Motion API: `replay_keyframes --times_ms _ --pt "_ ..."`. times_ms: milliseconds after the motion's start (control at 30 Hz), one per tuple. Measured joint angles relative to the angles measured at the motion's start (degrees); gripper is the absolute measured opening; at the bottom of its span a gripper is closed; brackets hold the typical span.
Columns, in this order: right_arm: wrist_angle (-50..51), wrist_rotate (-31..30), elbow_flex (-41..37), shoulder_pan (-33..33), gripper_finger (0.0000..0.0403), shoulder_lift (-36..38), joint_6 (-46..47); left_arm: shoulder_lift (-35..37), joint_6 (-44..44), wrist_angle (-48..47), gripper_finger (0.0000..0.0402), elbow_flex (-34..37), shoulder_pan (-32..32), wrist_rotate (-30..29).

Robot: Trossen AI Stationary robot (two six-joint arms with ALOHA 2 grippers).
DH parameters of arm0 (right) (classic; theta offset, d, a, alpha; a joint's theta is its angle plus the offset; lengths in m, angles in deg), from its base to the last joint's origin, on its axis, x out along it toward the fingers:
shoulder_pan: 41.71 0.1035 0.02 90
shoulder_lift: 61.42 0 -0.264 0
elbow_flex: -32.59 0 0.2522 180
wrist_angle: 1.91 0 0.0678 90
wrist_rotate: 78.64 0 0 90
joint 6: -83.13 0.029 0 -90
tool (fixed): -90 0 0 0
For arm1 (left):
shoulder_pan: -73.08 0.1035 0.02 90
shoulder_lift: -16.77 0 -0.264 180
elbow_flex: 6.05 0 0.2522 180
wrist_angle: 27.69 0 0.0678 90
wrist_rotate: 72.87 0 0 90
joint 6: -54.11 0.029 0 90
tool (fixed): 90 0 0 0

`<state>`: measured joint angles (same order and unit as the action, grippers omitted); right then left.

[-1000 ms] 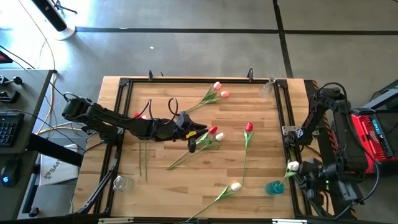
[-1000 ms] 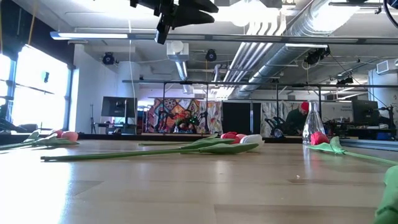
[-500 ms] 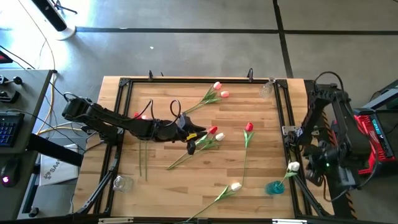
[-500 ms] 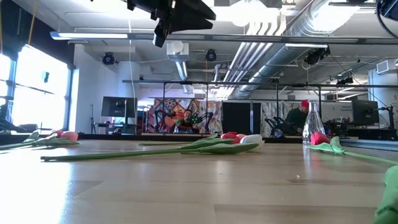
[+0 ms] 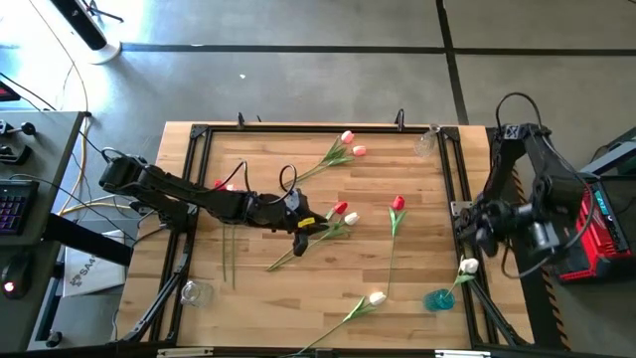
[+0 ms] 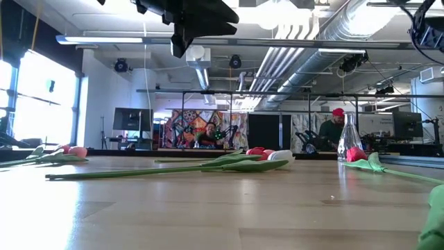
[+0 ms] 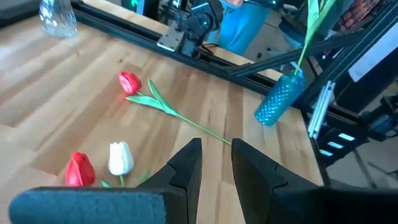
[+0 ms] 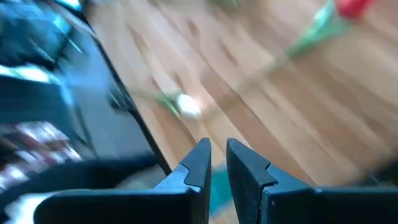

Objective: Sort flowers into vase by color
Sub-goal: Put the top white flower into the blue vase

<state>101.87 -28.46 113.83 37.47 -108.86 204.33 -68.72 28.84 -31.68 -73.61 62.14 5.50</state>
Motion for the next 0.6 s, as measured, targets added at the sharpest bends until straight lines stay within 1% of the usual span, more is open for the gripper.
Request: replay_keyframes --times_ms 167,233,300,367,467,533,600 --pt "-0.08 -16.39 0.0 -3.14 0.0039 5.01 -1.85 0.0 -3.25 -0.58 0.0074 0.0 0.0 1.08" --pt "-0.41 -20.91 0.0 -4.35 0.0039 7.07 -3.67 0.0 -3.45 -1.33 0.0074 0.0 -0.19 1.23" --pt "-0.81 -24.12 0.0 -5.77 0.0039 8.63 -5.55 0.0 -2.26 -2.43 0.0074 0.0 -0.38 0.87" --pt "-1.77 -26.35 0.0 -7.42 0.0039 9.31 -7.19 0.0 -0.97 -4.1 0.0074 0.0 -0.39 -0.23" --pt "-3.09 -27.14 0.0 -10.07 0.0039 9.37 -10.34 0.0 0.13 -7.24 0.0074 0.0 0.14 -1.12" --pt "-4.36 -26.98 -0.02 -11.77 0.0039 9.04 -12.39 0.0 0.8 -8.39 0.0074 0.0 1.04 0.47" --pt "-7.32 -26.72 -0.03 -13.42 0.0039 8.62 -16.35 0.0 0.87 -8.91 0.0074 0.0 1.86 1.96"
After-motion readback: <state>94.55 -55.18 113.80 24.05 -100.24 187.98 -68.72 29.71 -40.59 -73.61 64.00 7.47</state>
